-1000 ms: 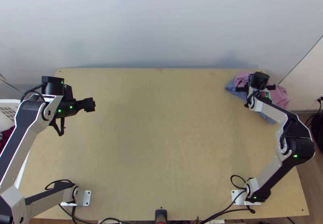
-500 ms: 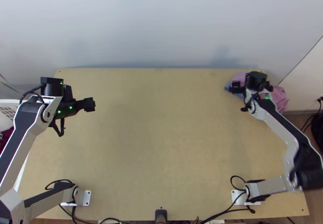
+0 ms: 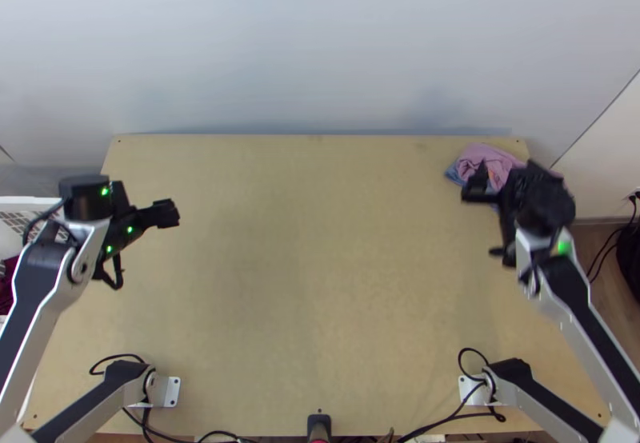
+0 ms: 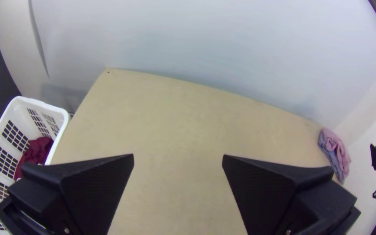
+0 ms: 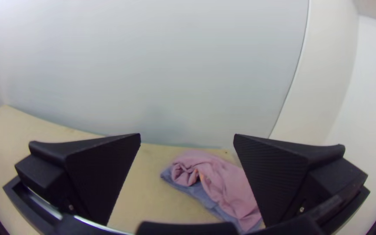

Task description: Fold the t-shirt

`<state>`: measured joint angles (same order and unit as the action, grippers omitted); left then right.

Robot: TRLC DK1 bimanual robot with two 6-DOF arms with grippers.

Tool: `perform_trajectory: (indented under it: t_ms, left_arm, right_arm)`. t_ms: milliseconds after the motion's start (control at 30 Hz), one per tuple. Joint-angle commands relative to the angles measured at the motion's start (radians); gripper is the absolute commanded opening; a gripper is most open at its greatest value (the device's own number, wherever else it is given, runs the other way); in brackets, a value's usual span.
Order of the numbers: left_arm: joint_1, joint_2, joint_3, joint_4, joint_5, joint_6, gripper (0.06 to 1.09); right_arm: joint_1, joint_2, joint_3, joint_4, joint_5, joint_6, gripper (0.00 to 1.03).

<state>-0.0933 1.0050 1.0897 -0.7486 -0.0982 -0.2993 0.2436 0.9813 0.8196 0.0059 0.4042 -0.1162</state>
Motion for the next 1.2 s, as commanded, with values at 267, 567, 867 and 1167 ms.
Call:
perform_trajectory:
  t_ms: [267, 567, 867, 1167]
  left_arm:
    - [0.056, -0.480, -0.582, 0.420, -0.192, 0.141, 1.05]
    - [0.050, -0.592, -0.791, 0.634, -0.172, 0.212, 1.04]
    - [-0.013, -1.014, -1.034, 0.658, -0.163, 0.206, 1.04]
    - [-0.063, -1.007, -1.036, 0.598, -0.167, 0.215, 1.04]
  right_arm:
    - [0.100, -0.550, -0.594, 0.082, -0.010, -0.013, 0.99]
    - [0.071, -0.876, -0.766, -0.081, -0.010, -0.016, 0.99]
    - [0.042, -0.971, -0.772, -0.092, -0.010, 0.035, 0.99]
    - [0.010, -0.981, -0.772, -0.093, -0.010, 0.036, 0.99]
